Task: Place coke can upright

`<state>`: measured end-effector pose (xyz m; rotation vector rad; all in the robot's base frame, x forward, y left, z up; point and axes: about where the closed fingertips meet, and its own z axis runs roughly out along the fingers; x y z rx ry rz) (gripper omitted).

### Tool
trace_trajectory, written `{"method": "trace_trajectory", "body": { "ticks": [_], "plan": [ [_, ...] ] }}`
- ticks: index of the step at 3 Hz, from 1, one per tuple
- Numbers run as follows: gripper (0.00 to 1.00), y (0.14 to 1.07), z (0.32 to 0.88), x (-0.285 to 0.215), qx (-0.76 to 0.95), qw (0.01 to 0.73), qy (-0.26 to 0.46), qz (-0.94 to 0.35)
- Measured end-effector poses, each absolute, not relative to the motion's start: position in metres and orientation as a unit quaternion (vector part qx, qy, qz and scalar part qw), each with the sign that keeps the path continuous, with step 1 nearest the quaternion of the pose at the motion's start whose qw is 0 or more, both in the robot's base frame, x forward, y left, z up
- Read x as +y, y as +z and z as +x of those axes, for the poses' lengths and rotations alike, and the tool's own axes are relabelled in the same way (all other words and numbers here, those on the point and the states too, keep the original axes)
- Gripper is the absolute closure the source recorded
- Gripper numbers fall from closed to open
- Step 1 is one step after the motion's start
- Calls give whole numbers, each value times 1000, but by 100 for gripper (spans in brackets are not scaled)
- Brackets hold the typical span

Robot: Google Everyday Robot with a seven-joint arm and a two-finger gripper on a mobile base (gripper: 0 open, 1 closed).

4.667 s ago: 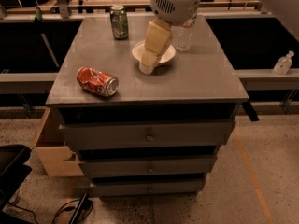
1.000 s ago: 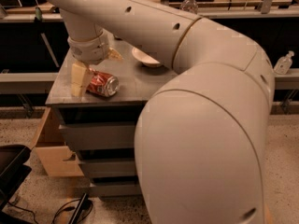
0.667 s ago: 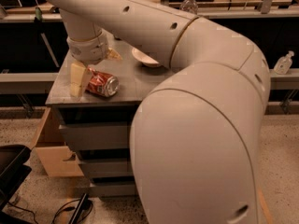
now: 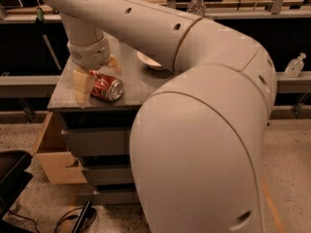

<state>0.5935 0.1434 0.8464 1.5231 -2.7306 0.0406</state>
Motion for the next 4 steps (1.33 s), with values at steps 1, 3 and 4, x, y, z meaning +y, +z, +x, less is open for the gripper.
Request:
{"method": "trace_trajectory", "body": {
  "ticks": [1, 3, 4],
  "plan": [
    [42, 845, 600, 151, -873, -9, 6, 487],
    [88, 841, 607, 161, -873, -28, -2, 488],
    [100, 840, 609, 164, -872, -33, -5, 488]
  ]
}}
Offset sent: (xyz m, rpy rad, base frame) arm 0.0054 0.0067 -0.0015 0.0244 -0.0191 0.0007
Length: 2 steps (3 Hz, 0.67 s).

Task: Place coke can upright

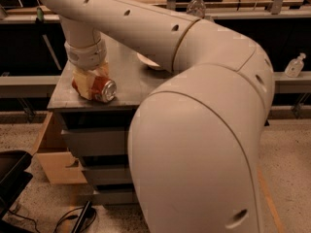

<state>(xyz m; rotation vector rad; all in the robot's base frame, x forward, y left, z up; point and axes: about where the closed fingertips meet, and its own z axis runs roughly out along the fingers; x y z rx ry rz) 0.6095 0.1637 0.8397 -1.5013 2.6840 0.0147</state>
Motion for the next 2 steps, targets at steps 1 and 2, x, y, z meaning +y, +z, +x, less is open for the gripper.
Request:
{"method": "trace_trajectory", "body": {
  "ticks": [1, 2],
  "plan": [
    [100, 842, 612, 164, 875, 42, 6, -483],
    [100, 856, 610, 157, 885, 61, 10, -462]
  ]
}}
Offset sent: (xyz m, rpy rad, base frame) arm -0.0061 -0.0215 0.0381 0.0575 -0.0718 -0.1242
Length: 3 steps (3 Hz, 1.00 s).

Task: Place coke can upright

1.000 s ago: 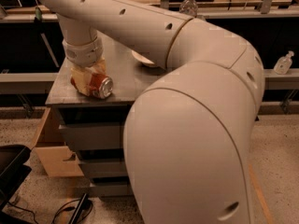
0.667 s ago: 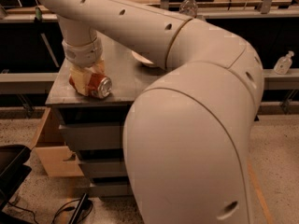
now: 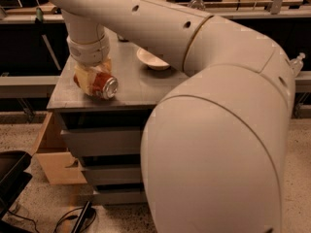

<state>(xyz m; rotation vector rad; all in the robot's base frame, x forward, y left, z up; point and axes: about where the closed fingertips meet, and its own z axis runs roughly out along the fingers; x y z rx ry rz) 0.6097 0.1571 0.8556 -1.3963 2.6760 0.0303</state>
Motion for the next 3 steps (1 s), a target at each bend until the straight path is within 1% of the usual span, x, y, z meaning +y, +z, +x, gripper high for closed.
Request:
{"method": "trace_trajectory", "body": {
  "ticks": [1, 2, 3],
  "plan": [
    [100, 871, 605, 148, 884, 98, 38, -456],
    [100, 887, 605, 140, 865, 161, 96, -465],
    [100, 889, 605, 137, 832, 219, 172, -479]
  ]
}}
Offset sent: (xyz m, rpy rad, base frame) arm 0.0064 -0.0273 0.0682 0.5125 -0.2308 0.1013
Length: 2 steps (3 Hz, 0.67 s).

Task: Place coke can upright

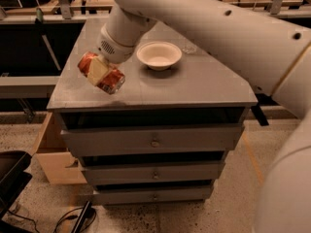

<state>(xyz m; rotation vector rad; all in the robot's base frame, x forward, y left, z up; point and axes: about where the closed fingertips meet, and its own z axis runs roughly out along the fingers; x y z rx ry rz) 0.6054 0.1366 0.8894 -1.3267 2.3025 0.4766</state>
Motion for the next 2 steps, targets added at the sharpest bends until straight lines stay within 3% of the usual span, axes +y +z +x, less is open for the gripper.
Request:
{"method": "trace_trajectory", "body": {
  "ticks": [2],
  "plan": [
    [100, 911, 629, 136, 741, 357, 321, -470]
  ]
}}
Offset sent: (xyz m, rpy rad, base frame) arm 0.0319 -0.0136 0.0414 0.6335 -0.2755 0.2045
